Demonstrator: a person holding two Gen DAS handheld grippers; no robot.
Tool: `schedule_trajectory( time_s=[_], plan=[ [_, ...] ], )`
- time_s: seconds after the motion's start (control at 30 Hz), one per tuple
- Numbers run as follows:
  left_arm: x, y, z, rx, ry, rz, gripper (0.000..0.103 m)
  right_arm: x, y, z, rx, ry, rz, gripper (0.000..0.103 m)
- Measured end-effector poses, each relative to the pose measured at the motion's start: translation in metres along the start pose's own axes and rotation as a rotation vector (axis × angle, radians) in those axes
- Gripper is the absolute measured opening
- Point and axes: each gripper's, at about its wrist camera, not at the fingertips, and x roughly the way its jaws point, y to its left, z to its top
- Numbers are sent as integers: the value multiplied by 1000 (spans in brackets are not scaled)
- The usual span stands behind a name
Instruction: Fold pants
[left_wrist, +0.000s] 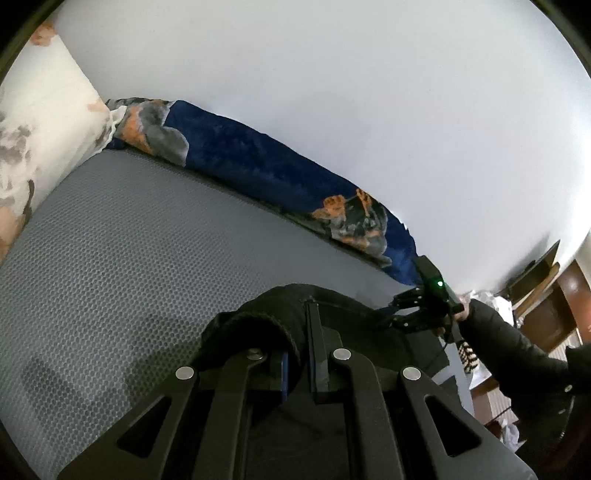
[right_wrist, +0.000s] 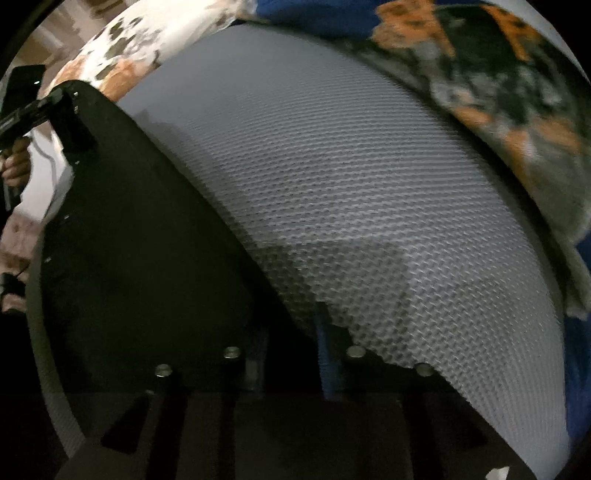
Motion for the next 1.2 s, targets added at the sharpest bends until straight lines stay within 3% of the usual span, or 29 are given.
schedule_trajectory(
  time_s=[0.33,0.5,0.67,0.97,1.2],
  plan=[
    [-7,-9,-6,65,23,64,7,-60,64,-45,102,-247,-359,8],
    [-32,-20,-25,111,30,54,7,-97,108,-83,159,-323,-433,7],
    [-65,-27,-62,143,41,26,8,-120,152,-126,227,-362,-421,7],
    [-96,-16,-141,132,134,5,8,-107,222,-190,293,-326,-360,5],
    [-85,6,-197,157,278,84,11,-65,252,-222,327,-246,-308,5]
  ],
)
